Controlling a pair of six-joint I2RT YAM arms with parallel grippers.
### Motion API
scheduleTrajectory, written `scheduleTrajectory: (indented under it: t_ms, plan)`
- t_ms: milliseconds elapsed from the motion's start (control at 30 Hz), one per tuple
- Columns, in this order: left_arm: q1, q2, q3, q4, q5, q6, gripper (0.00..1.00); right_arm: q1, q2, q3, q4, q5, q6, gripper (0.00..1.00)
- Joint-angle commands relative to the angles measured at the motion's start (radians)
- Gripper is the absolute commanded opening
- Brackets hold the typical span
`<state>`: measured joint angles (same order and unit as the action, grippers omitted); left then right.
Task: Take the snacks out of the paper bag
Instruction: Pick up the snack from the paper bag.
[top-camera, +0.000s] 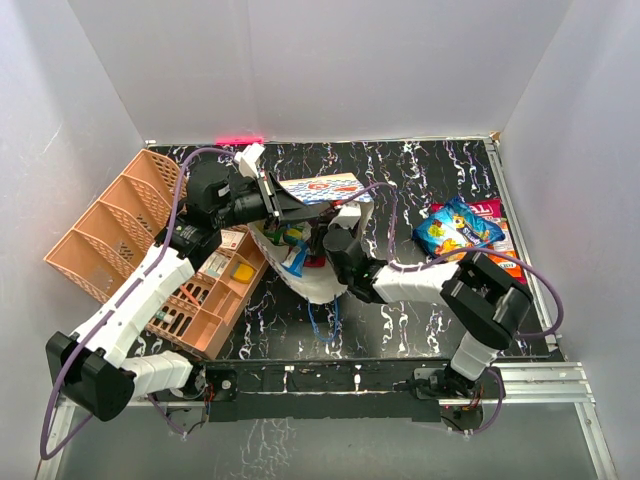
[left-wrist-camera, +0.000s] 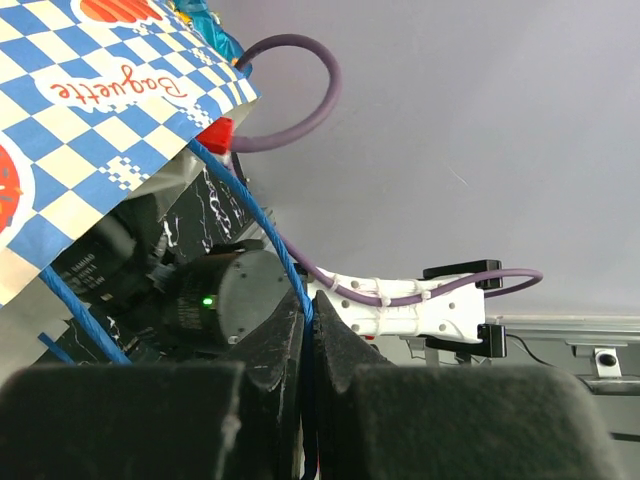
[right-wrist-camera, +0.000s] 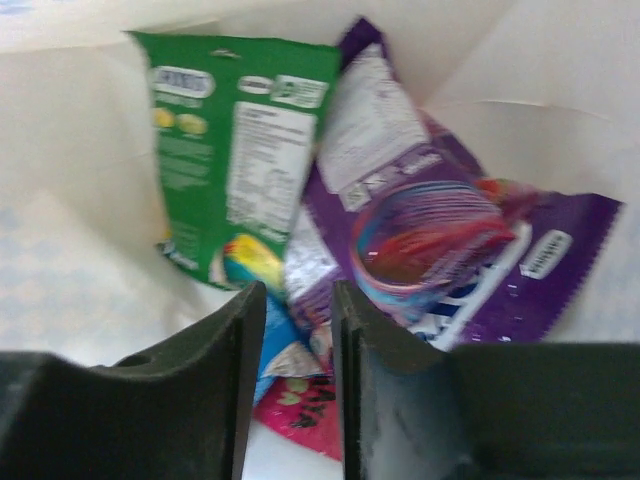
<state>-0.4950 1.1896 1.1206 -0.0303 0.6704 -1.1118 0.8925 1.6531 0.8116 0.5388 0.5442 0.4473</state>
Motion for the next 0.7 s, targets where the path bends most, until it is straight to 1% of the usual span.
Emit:
scheduleTrajectory:
  t_ms: [0, 33, 100, 133, 167, 200, 333, 367, 533, 600, 667]
  plan:
    - [-0.004, -0.006, 0.06, 0.019, 0.017, 0.003, 0.0, -0.001, 0.039, 0.073, -0.129, 0.269, 0.158, 0.42]
    - [-0.004, -0.004, 0.063, 0.016, 0.017, 0.004, 0.0, -0.002, 0.047, 0.085, -0.161, 0.309, 0.205, 0.47]
    - [-0.003, -0.002, 0.068, 0.01, 0.02, 0.006, 0.0, -0.004, 0.062, 0.103, -0.178, 0.341, 0.248, 0.55]
    - [-0.004, -0.002, 0.068, 0.009, 0.021, 0.006, 0.0, -0.006, 0.073, 0.111, -0.18, 0.344, 0.268, 0.63]
    - [-0.003, -0.001, 0.067, 0.009, 0.023, 0.006, 0.0, -0.011, 0.079, 0.118, -0.181, 0.336, 0.287, 0.67]
    - [-0.004, -0.002, 0.065, 0.01, 0.024, 0.006, 0.0, -0.02, 0.085, 0.123, -0.187, 0.316, 0.313, 0.69]
    - [-0.004, -0.007, 0.062, 0.011, 0.023, 0.003, 0.0, -0.067, 0.086, 0.128, -0.187, 0.197, 0.417, 0.71]
    - [-0.004, -0.008, 0.063, 0.011, 0.025, 0.003, 0.0, -0.076, 0.112, 0.127, -0.174, 0.179, 0.422, 0.72]
    - [-0.004, -0.009, 0.064, 0.008, 0.031, 0.003, 0.0, -0.086, 0.104, 0.111, -0.108, 0.153, 0.406, 0.7]
    - [-0.004, -0.012, 0.058, 0.018, 0.029, 0.001, 0.0, -0.096, 0.105, 0.108, -0.119, 0.151, 0.451, 0.7]
    - [-0.004, -0.014, 0.056, 0.028, 0.03, -0.005, 0.0, -0.116, 0.108, 0.098, -0.113, 0.117, 0.487, 0.7]
